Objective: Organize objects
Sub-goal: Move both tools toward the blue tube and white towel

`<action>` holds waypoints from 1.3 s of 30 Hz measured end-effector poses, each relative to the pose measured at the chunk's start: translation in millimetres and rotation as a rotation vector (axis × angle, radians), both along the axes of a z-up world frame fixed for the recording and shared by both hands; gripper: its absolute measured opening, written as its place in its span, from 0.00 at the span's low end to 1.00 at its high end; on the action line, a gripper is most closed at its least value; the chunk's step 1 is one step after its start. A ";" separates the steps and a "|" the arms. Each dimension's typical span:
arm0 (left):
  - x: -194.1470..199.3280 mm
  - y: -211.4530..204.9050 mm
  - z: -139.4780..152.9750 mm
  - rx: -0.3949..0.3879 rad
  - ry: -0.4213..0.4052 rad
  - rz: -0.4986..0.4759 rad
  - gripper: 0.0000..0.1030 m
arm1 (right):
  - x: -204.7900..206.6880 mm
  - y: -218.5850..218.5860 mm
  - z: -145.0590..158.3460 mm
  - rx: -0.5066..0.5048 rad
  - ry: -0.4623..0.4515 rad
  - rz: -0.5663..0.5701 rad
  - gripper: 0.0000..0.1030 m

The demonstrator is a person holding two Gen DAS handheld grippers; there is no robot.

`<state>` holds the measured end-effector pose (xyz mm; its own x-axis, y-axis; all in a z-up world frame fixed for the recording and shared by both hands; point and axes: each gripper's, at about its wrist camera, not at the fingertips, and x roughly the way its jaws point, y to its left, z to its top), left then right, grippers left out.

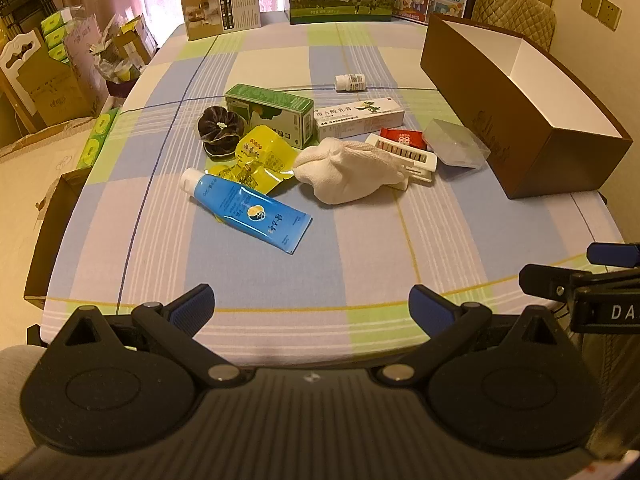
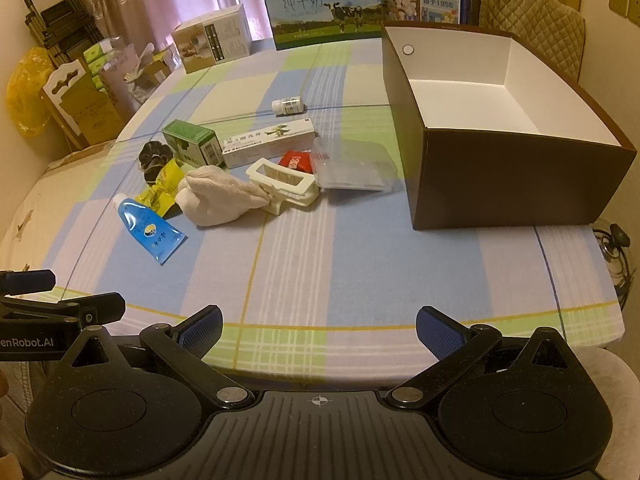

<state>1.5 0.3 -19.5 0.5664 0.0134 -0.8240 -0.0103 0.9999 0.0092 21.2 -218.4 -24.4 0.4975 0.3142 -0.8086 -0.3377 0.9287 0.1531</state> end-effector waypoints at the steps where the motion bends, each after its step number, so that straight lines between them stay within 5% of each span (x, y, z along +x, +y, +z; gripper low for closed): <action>1: -0.9 0.2 -2.5 0.000 0.001 0.000 0.99 | 0.1 0.0 0.4 0.000 0.000 0.000 0.98; 34: 24.0 19.3 -9.4 0.020 0.031 0.077 0.99 | 34.4 16.7 -12.8 0.027 -0.067 0.050 0.98; 39: 34.3 27.7 -11.0 0.019 0.016 0.104 0.99 | 45.0 21.7 -15.1 0.037 -0.089 0.060 0.92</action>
<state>35.8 28.0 -30.5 0.5480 0.0874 -0.8319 -0.1140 0.9931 0.0292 66.2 -196.8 -39.5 0.5462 0.3744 -0.7493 -0.4067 0.9006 0.1535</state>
